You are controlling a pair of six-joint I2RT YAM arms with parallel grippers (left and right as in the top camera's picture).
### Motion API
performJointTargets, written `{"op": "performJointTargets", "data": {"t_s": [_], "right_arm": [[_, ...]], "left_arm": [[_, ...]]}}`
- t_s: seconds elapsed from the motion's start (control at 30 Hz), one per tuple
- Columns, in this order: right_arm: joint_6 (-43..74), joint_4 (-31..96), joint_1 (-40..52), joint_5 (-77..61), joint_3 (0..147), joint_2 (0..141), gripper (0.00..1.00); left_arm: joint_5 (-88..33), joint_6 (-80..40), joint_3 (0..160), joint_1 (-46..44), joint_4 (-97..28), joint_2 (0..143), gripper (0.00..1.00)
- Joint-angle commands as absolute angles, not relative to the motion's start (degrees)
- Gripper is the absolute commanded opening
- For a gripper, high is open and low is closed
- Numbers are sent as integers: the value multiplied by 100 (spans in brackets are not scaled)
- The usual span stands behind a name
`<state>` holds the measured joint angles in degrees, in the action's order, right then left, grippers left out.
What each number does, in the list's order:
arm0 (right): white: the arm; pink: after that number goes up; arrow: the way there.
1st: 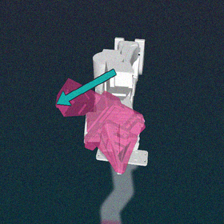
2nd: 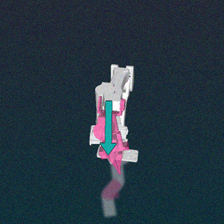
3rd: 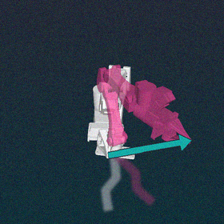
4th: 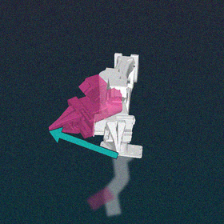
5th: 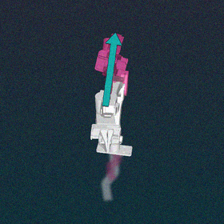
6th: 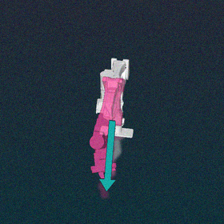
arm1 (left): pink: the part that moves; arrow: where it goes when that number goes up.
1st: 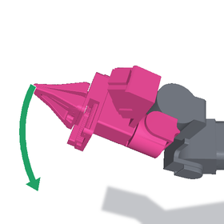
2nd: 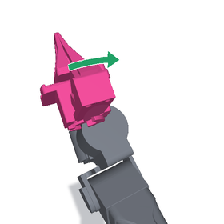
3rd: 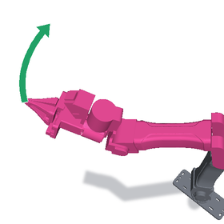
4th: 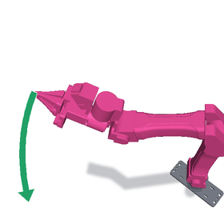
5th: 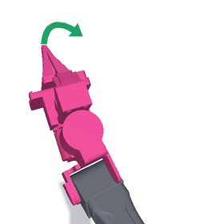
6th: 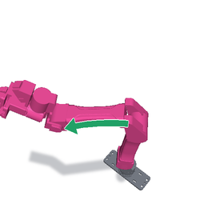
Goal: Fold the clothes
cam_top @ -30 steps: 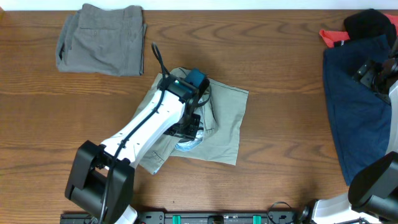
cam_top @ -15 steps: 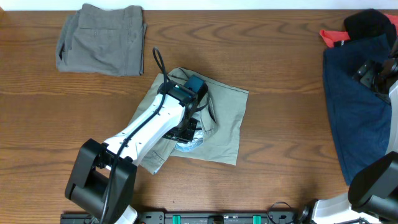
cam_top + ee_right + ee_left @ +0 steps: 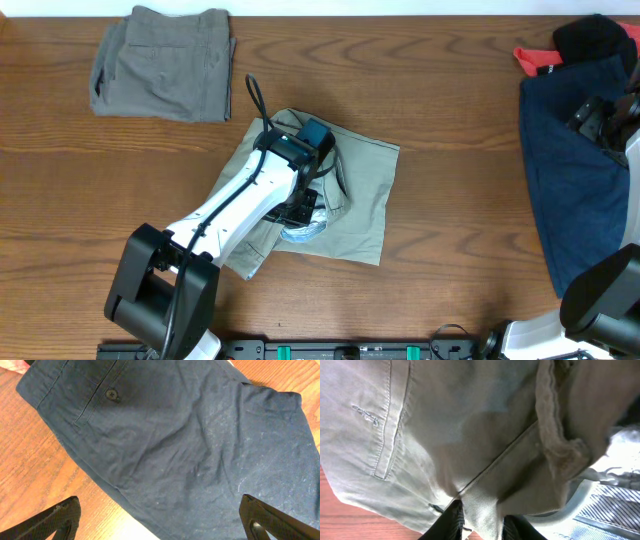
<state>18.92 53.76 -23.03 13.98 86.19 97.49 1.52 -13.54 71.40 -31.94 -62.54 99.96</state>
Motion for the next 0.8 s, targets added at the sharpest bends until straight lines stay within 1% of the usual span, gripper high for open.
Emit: {"op": "performJointTargets", "data": {"t_s": [0.0,0.1,0.2,0.6,0.73,0.77], "right_arm": [[1968,5376,-2362,1476,8689,9786,99],[1968,5376,-2362,1476,8689,9786,99],[1968,5376,-2362,1476,8689,9786,99],[1968,5376,-2362,1476,8689,9786,99],[1968,5376,-2362,1476,8689,9786,99],[1968,5374,-2362,1476,8689,9786,99]], "left_arm": [[266,-1376,7277,-3201,-6267,9985,25],[266,-1376,7279,-3201,-6270,9985,25],[266,-1376,7338,-3201,-6342,9985,23],[414,-1374,7511,-3201,-6418,9933,23],[414,-1374,7511,-3201,-6418,9933,19],[414,-1374,7511,-3201,-6418,9933,15]]}}
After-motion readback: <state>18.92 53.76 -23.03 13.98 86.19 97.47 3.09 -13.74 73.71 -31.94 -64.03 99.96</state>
